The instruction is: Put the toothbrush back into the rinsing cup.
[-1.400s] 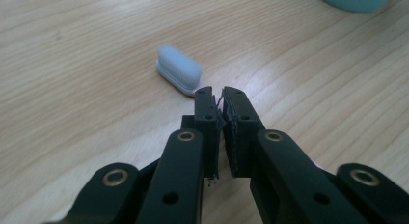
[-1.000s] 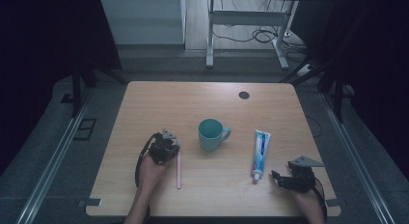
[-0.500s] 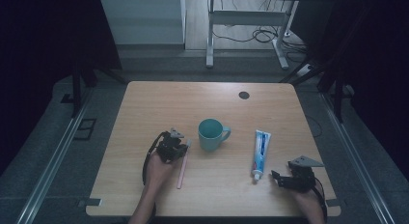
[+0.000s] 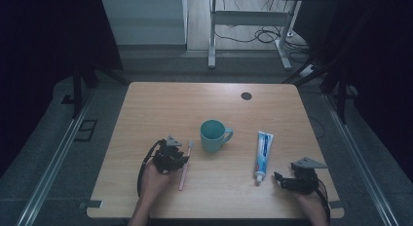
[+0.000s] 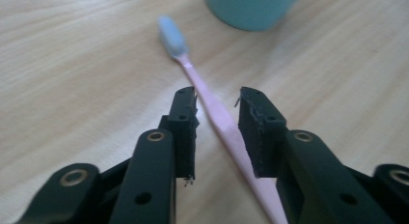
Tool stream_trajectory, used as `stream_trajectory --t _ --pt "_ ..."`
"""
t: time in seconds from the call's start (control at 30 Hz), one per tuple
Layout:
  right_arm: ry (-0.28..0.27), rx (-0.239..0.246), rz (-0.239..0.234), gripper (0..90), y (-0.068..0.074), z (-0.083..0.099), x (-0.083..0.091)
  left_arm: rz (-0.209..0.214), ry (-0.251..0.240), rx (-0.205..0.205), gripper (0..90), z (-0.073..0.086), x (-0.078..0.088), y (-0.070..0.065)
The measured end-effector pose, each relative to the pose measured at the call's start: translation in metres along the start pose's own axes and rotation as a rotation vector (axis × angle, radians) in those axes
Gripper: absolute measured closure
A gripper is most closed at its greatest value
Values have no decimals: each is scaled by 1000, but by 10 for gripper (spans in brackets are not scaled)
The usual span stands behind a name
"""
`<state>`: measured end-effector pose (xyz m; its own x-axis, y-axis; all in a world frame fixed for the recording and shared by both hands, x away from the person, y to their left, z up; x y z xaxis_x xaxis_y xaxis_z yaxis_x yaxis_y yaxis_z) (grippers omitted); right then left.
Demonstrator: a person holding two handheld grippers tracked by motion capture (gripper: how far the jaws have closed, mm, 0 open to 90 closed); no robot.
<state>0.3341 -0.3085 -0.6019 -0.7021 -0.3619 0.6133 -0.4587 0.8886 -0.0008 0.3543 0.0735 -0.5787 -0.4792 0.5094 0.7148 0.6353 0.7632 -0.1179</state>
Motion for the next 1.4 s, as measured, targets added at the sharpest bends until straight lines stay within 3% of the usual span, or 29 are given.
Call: stream_trajectory --t 0.23,0.37,0.67,0.87,1.07,1.3,1.4 --pt "-1 2 0 187 0 0 0 -22 41 -50 540 16 3 -15" --pt "-2 4 -1 187 0 0 0 -52 70 -78 528 24 2 -17" --pt "-1 2 0 187 0 0 0 -98 96 -89 529 31 7 -3" --pt "0 1 -1 187 0 0 0 -134 117 -91 532 36 15 22" --pt "0 1 0 185 0 0 -1 -102 128 -74 531 37 21 35" --pt "-1 1 1 184 0 -1 -1 -70 153 -75 504 27 26 36" --pt "-1 1 1 184 0 -1 -1 -45 190 -76 484 21 24 34"
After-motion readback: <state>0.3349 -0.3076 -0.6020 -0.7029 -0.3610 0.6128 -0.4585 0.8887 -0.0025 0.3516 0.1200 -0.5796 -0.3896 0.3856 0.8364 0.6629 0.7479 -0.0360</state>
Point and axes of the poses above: each handheld gripper's, and its own axes: x roughly backward along the jaws, z roughly out of its underside, y roughly to its left, the point moved 9 cm from there along -x, roughly forward along the jaws, and after that the axes turned 5 degrees about -y, right-handed, at the moved point
